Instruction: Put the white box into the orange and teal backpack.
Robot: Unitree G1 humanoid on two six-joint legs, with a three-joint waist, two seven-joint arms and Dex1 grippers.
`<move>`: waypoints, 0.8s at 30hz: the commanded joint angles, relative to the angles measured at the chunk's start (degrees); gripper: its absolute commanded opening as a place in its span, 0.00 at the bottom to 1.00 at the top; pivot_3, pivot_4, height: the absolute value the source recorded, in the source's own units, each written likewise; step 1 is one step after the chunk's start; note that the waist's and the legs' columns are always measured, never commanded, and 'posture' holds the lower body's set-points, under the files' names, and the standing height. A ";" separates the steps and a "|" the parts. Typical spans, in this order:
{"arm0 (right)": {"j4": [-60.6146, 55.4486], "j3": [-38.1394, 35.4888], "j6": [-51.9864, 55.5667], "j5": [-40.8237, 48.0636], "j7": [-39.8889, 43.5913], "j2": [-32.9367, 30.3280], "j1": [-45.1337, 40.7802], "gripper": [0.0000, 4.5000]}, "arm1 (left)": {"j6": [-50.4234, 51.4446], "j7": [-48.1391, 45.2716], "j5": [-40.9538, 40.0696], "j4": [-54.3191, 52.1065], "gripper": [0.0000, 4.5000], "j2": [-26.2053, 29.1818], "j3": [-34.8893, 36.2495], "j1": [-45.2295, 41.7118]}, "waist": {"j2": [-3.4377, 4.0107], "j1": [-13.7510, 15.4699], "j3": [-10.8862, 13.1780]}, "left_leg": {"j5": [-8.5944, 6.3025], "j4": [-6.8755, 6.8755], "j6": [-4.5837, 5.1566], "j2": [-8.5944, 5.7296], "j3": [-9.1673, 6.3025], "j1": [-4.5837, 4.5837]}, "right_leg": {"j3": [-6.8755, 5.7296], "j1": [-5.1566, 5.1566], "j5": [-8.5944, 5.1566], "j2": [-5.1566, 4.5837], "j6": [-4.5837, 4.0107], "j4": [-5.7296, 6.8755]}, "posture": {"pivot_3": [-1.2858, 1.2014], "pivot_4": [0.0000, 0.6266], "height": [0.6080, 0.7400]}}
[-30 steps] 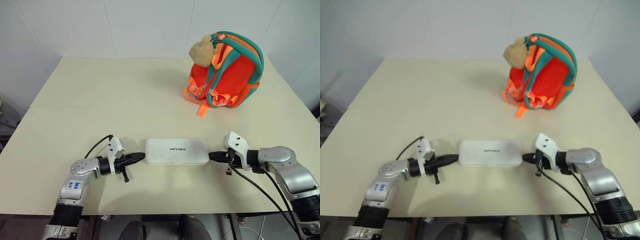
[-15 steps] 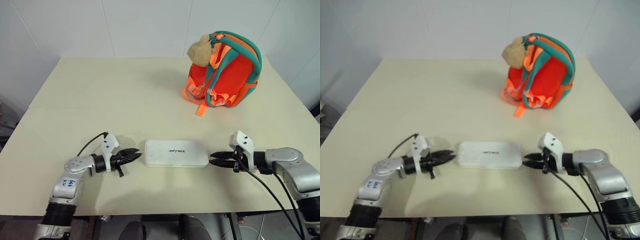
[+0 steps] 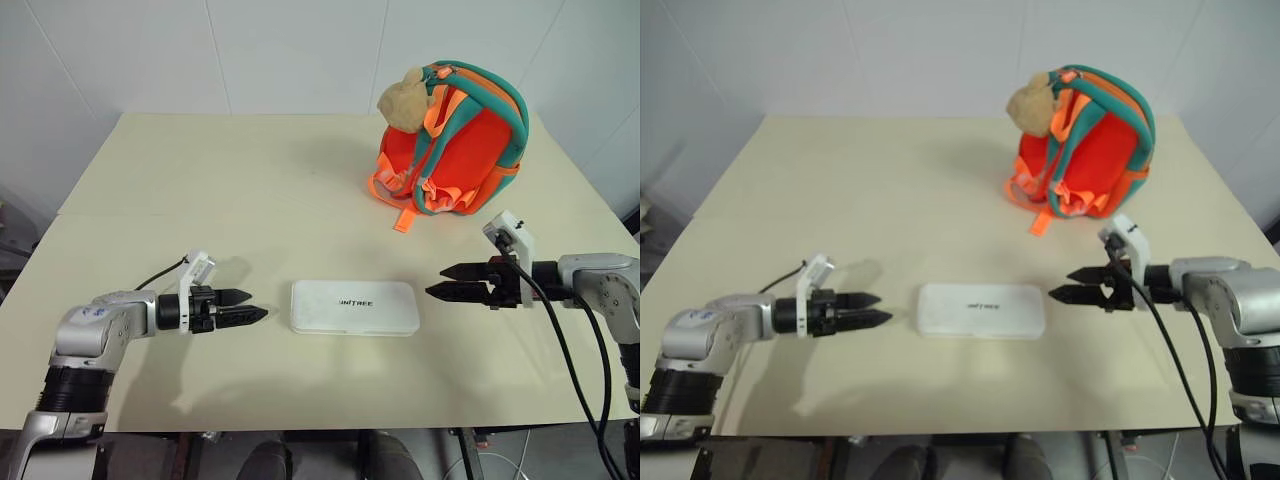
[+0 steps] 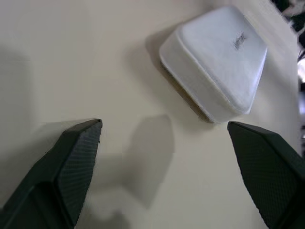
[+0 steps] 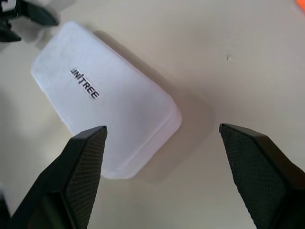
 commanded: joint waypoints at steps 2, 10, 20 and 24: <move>-3.77 0.92 7.41 3.28 -2.12 -0.15 -2.31 1.00 | 7.04 1.88 -2.76 -1.22 0.99 -2.10 -1.74 -1.84 | 0.00 0.00 0.00 | 0.00 -0.06 0.01 0.00 0.00 0.00 | 0.00 -0.01 -0.01 0.00 0.01 -0.06 | 0.52 0.24 1.00; -7.41 1.60 15.12 7.60 -4.96 1.35 -3.04 1.00 | 9.21 3.34 -3.29 -2.97 0.99 -3.87 -4.40 -2.50 | 0.00 0.09 0.00 | -0.01 -0.05 -0.03 -0.01 0.04 0.00 | 0.01 0.00 -0.01 -0.01 0.01 -0.09 | 0.52 0.24 1.00; -8.37 3.78 12.80 7.93 -5.95 1.00 1.04 1.00 | 6.52 5.20 -1.69 -3.23 0.99 -4.73 -5.50 -2.29 | 0.00 0.23 -0.01 | -0.02 -0.02 -0.03 -0.04 0.05 0.04 | 0.02 0.03 0.00 -0.02 0.01 -0.10 | 0.52 0.24 1.00; -6.11 3.79 10.79 7.04 -5.54 -0.40 0.22 1.00 | 5.54 5.16 -1.56 -2.28 0.99 -3.57 -4.94 -2.51 | -0.01 0.17 -0.01 | -0.02 0.04 -0.03 -0.04 0.04 0.06 | 0.02 0.02 0.00 -0.02 0.01 -0.15 | 0.52 0.24 1.00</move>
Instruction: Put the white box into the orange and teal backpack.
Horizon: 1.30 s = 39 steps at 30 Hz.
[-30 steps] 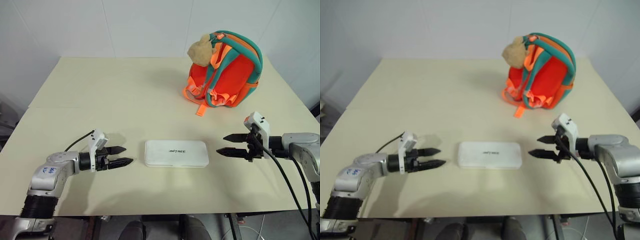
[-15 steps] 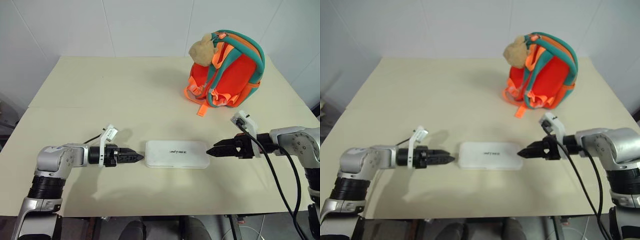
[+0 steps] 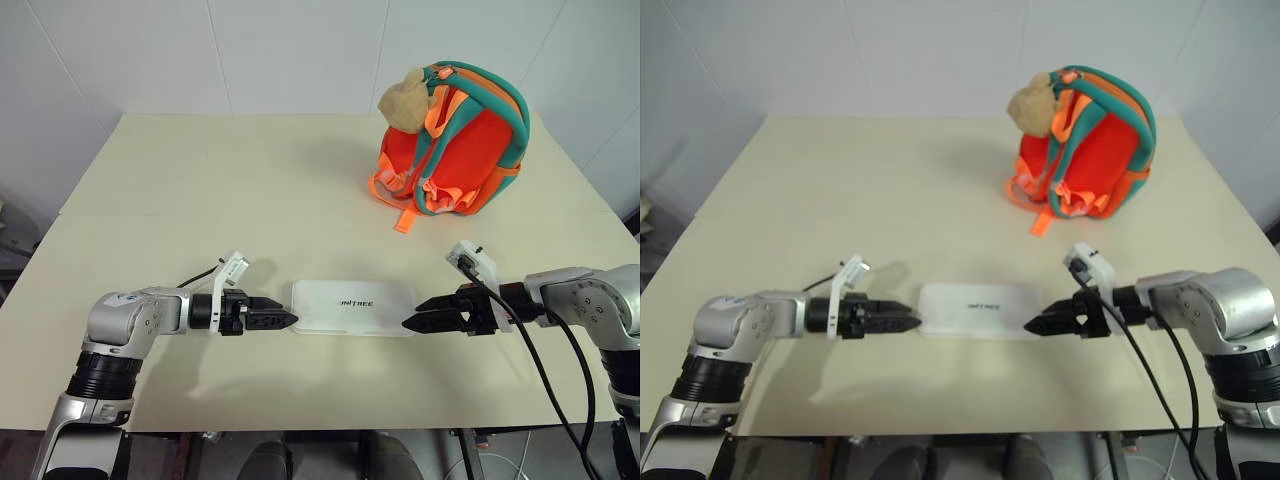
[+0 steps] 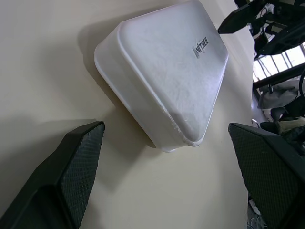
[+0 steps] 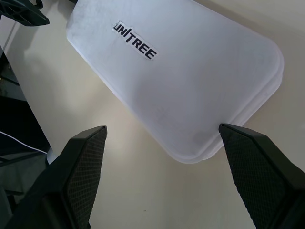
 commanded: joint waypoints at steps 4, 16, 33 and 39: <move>2.37 0.91 -3.05 -1.10 0.22 -1.15 -0.73 1.00 | -2.06 0.41 1.70 2.15 0.99 1.20 -1.22 -0.22 | 0.00 -0.14 0.00 | 0.01 0.00 -0.01 0.00 0.00 0.01 | 0.01 -0.01 0.00 0.01 -0.01 0.01 | 0.52 0.24 1.00; 4.11 3.58 -5.86 -2.14 -0.12 2.49 -2.07 1.00 | -3.82 1.50 2.31 5.49 0.99 -2.31 -3.43 -3.22 | 0.00 0.01 0.00 | 0.03 0.15 -0.04 -0.01 -0.04 0.01 | 0.03 0.00 0.01 0.01 0.00 0.12 | 0.52 0.24 1.00; 4.00 4.92 -8.83 -4.09 -0.33 5.82 -1.81 1.00 | 12.35 -0.88 -6.87 6.58 0.99 -5.72 0.98 -5.30 | 0.00 -0.21 0.00 | 0.02 0.06 -0.03 -0.02 -0.01 -0.08 | 0.01 0.00 0.02 0.01 0.05 0.10 | 0.52 0.24 1.00; 3.89 4.59 -9.26 -4.10 -0.46 6.29 -1.44 1.00 | 13.60 0.08 -7.46 9.04 0.99 -6.83 2.33 -6.86 | 0.00 -0.25 0.00 | 0.03 0.06 -0.09 -0.02 0.00 -0.10 | 0.00 -0.02 0.02 0.01 0.05 0.08 | 0.52 0.24 1.00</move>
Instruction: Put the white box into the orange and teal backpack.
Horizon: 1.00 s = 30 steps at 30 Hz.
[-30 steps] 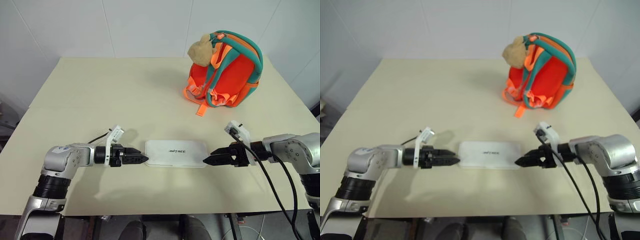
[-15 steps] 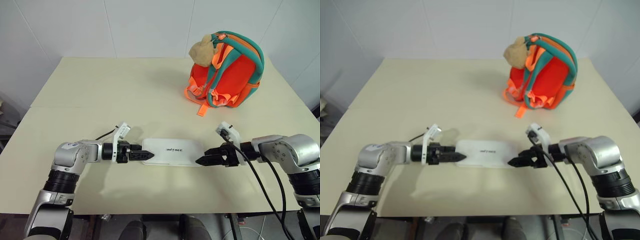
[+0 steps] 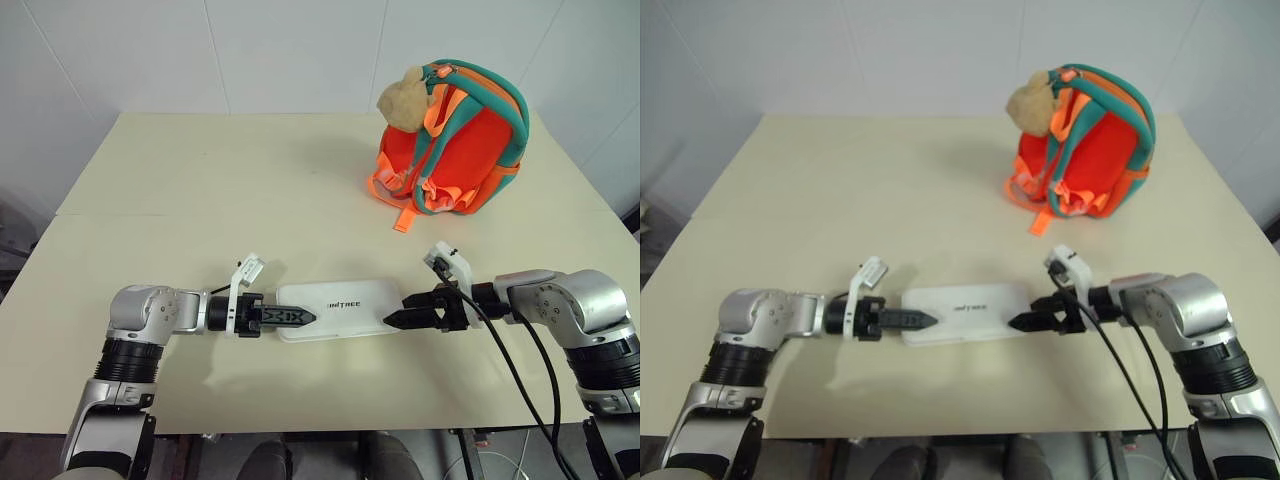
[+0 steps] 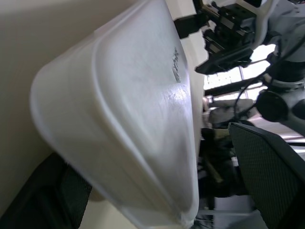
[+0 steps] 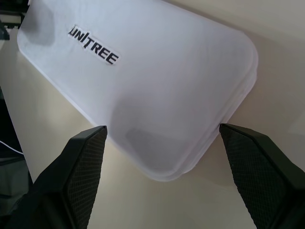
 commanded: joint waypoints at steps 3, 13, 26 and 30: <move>-1.62 -0.75 -0.98 0.55 0.15 -0.12 0.55 1.00 | 0.39 0.21 -1.50 2.09 0.99 -0.90 2.04 -2.31 | 0.00 0.00 0.00 | 0.00 0.02 0.00 0.00 0.00 0.00 | 0.00 0.00 0.00 0.00 0.00 0.04 | 0.52 0.24 1.00; -1.29 -1.27 -1.53 0.38 -0.09 -0.18 0.59 1.00 | 1.04 0.08 -2.24 2.98 0.54 -1.08 3.11 -2.97 | 0.00 -0.02 0.00 | 0.04 -0.01 -0.09 0.00 0.01 0.00 | 0.00 -0.02 0.00 0.00 0.00 0.00 | 0.52 0.24 1.00; 13.24 -9.23 -20.03 -6.33 -3.20 -0.49 -8.01 1.00 | 3.54 -1.35 -7.59 0.10 0.29 2.62 10.93 -1.45 | 0.00 -0.24 0.02 | 0.04 -0.03 -0.10 0.00 0.11 -0.01 | 0.06 -0.08 0.01 -0.01 0.02 0.03 | 0.52 0.24 1.00; 25.43 -11.44 -33.72 -12.77 -8.75 1.71 -15.85 1.00 | 1.08 -0.04 -7.04 -0.38 0.29 4.69 13.83 1.15 | 0.00 -0.31 0.01 | 0.08 -0.17 -0.17 0.02 0.14 0.02 | 0.05 -0.10 0.00 0.00 0.01 -0.02 | 0.52 0.24 1.00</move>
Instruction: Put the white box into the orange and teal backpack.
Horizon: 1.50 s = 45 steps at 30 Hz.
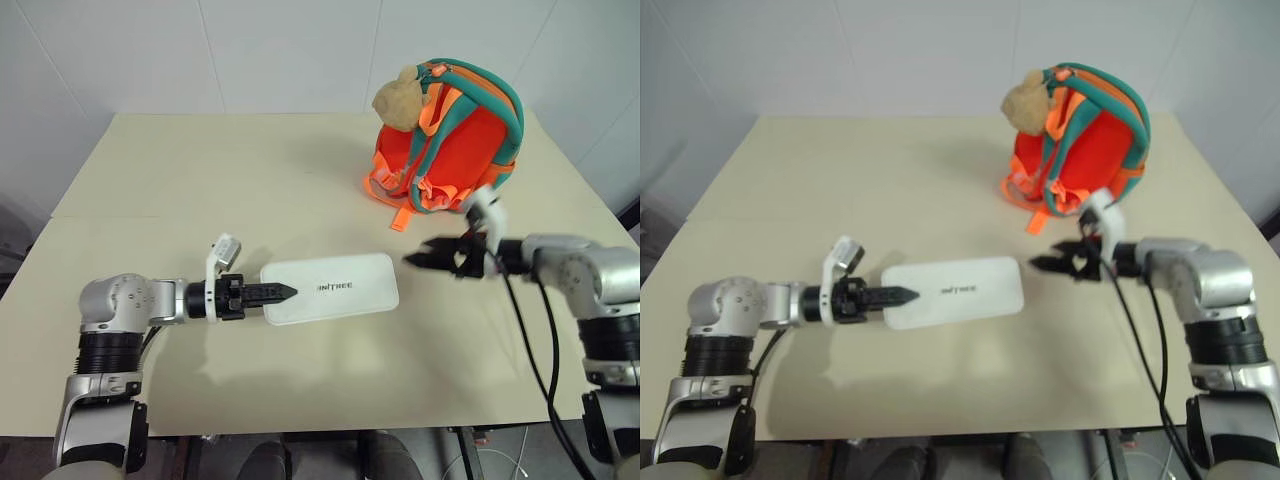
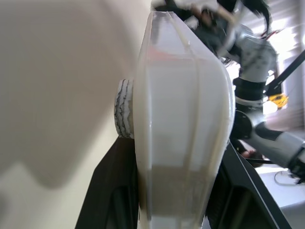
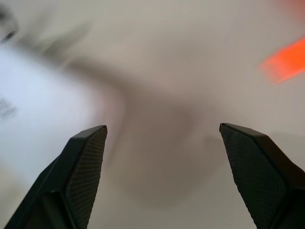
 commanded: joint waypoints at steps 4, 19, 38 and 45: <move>17.58 -3.97 -18.13 -8.56 -9.01 3.98 -11.13 1.00 | -3.36 1.05 -1.06 -3.00 0.29 2.41 3.80 3.52 | 0.00 -0.18 0.00 | 0.05 -0.13 -0.09 0.01 0.16 -0.03 | 0.11 -0.14 0.00 -0.01 0.00 -0.04 | 0.52 0.24 1.00; 51.82 -9.85 -35.76 -12.16 -16.73 16.35 -32.25 1.00 | -3.16 5.66 -4.25 -10.93 0.29 1.67 8.05 10.85 | 0.01 -1.83 0.01 | 0.08 -0.21 -0.23 0.06 0.30 -0.17 | 0.21 -0.39 0.00 -0.01 0.00 0.03 | 0.52 0.24 1.00; 61.19 -14.21 -43.52 -14.55 -22.97 22.87 -36.48 0.91 | -4.69 10.78 -7.42 -13.74 0.29 1.03 12.54 14.40 | 0.02 -2.07 0.01 | 0.15 -0.21 -0.39 0.08 0.46 -0.18 | 0.39 -0.58 -0.01 -0.01 -0.02 0.27 | 0.52 0.24 1.00; 61.65 -17.35 -44.33 -14.23 -21.18 23.99 -36.06 0.39 | -5.69 11.96 -8.49 -14.01 0.29 1.02 13.19 15.19 | 0.02 -2.41 0.01 | 0.15 -0.22 -0.39 0.08 0.50 -0.18 | 0.42 -0.60 -0.01 -0.01 -0.02 0.26 | 0.52 0.24 1.00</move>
